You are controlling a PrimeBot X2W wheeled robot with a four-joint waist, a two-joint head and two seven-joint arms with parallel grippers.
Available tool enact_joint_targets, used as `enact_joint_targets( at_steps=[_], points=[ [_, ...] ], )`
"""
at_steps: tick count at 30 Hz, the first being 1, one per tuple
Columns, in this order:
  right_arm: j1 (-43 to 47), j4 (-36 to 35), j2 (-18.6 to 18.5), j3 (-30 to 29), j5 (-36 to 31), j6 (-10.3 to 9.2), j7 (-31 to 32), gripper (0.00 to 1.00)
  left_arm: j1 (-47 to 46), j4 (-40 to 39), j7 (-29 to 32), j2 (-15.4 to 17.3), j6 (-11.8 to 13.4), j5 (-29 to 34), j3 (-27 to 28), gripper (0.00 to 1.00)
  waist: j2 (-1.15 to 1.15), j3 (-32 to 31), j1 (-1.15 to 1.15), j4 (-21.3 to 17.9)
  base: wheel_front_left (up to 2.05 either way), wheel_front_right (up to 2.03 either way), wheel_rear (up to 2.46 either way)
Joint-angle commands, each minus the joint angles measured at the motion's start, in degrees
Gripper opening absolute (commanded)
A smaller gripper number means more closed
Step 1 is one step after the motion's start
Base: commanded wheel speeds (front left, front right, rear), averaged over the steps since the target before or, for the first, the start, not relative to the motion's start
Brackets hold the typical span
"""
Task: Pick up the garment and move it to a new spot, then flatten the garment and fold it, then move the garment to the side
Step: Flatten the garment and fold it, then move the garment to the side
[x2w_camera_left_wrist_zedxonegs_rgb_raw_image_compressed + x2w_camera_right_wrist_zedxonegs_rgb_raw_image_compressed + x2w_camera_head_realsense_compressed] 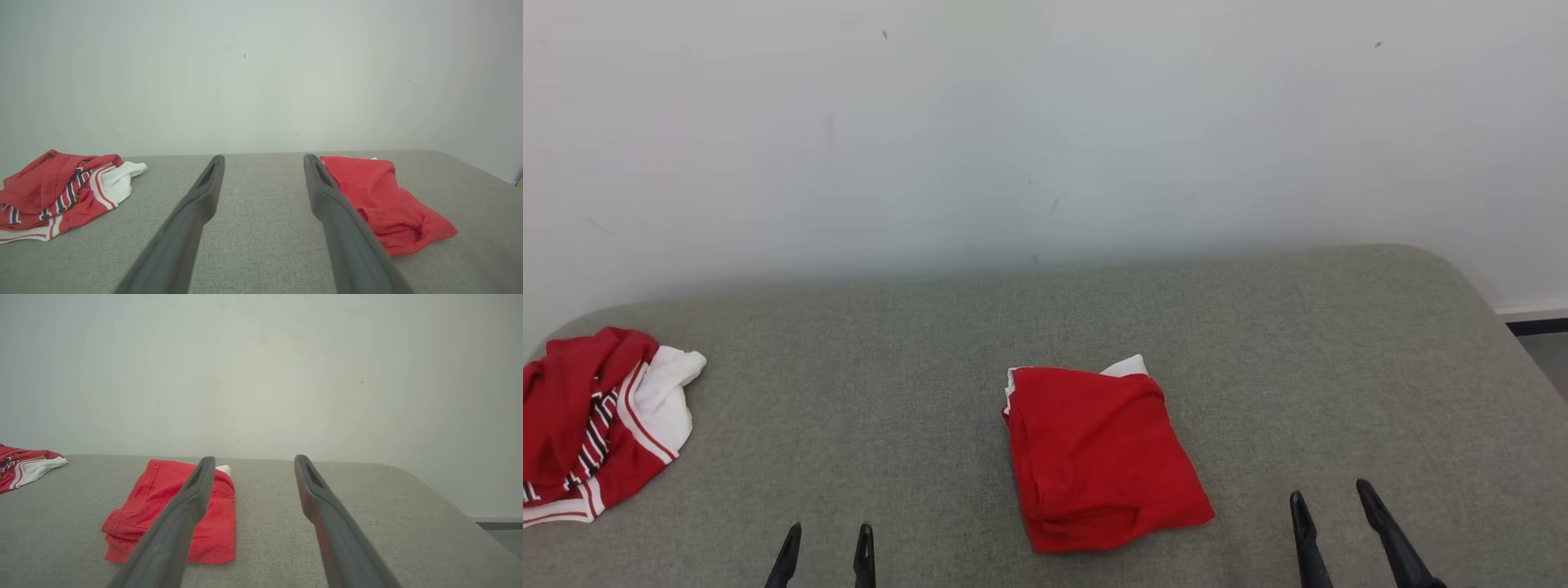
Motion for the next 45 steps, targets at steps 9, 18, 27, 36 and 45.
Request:
enact_joint_targets(
  at_steps=[9,18,27,36,45],
  points=[
    [3.47,-0.31,0.54,0.92,-0.81,-0.13,-0.09,1.00,5.32,0.37,-0.19,-4.51,-4.98,5.24,5.35,1.00,0.00,-2.70,0.01,-1.04,0.00,0.00,0.00],
    [4.30,-0.53,0.47,0.82,0.01,-0.13,-0.09,1.00,5.56,1.70,-0.19,-7.25,-8.17,8.40,8.58,1.00,0.00,-3.10,0.01,-0.97,0.00,0.00,0.00],
    [4.49,-0.81,-0.12,0.50,0.56,-0.13,-0.09,1.00,6.72,1.38,-0.20,-8.84,-9.31,8.66,10.01,1.00,0.00,-3.55,0.01,-1.05,0.00,0.00,0.00],
    [4.34,-0.45,-0.43,0.79,0.84,-0.13,-0.09,1.00,6.91,1.63,-0.20,-9.45,-9.40,10.24,10.46,1.00,0.00,-3.60,0.01,-0.86,0.00,0.00,0.00],
    [4.16,-0.37,-0.32,0.88,1.04,-0.13,-0.09,1.00,6.52,2.31,-0.20,-9.62,-9.91,10.62,10.63,1.00,0.00,-3.39,0.01,-0.61,0.00,0.00,0.00]
  ],
)
